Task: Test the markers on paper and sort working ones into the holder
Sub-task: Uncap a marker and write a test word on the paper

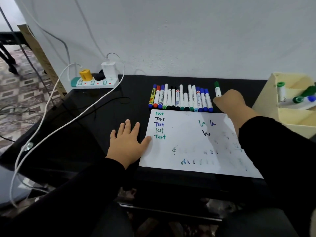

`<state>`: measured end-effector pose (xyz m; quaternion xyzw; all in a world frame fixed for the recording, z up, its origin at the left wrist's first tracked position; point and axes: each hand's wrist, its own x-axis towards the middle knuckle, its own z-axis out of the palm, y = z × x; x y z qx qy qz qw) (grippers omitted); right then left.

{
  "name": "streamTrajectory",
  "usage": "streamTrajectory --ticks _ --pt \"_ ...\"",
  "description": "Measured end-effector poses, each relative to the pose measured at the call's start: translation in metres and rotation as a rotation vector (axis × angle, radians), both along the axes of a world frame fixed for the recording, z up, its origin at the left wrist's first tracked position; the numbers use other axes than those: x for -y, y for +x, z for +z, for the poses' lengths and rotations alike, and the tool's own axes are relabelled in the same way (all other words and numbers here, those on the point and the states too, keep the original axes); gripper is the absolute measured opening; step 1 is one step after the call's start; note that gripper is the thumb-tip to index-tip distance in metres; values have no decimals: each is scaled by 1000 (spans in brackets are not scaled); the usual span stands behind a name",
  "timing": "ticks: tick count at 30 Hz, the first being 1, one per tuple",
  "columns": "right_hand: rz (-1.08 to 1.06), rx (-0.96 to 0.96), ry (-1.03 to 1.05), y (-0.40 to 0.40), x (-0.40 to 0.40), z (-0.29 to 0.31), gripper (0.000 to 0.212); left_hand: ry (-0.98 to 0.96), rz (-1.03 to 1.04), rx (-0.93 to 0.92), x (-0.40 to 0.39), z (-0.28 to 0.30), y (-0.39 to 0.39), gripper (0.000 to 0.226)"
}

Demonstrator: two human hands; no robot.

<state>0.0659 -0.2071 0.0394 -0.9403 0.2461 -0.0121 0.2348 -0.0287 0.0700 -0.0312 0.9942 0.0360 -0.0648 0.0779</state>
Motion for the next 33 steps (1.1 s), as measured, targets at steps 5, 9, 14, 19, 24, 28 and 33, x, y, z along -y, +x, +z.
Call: streamTrajectory --ticks 5,9,14,19,24,28,33 --pt "-102 67 328 -41 -8 19 19 -3 2 -5 1 3 0 71" --pt "-136 113 551 -79 -19 21 20 -41 18 -3 2 6 -5 75" --pt "-107 184 877 -110 -37 16 25 -189 62 57 8 28 -10 83" --pt "-36 211 1127 -121 -50 9 25 -647 -105 94 27 51 -28 64" --pt "-39 254 1371 -114 -67 -8 21 -803 -68 108 31 54 -28 53" --pt "-76 288 1528 -109 -78 -22 16 -855 -42 205 29 53 -27 47" --pt "-154 309 1509 -110 -83 -32 27 -823 -38 230 34 54 -30 33"
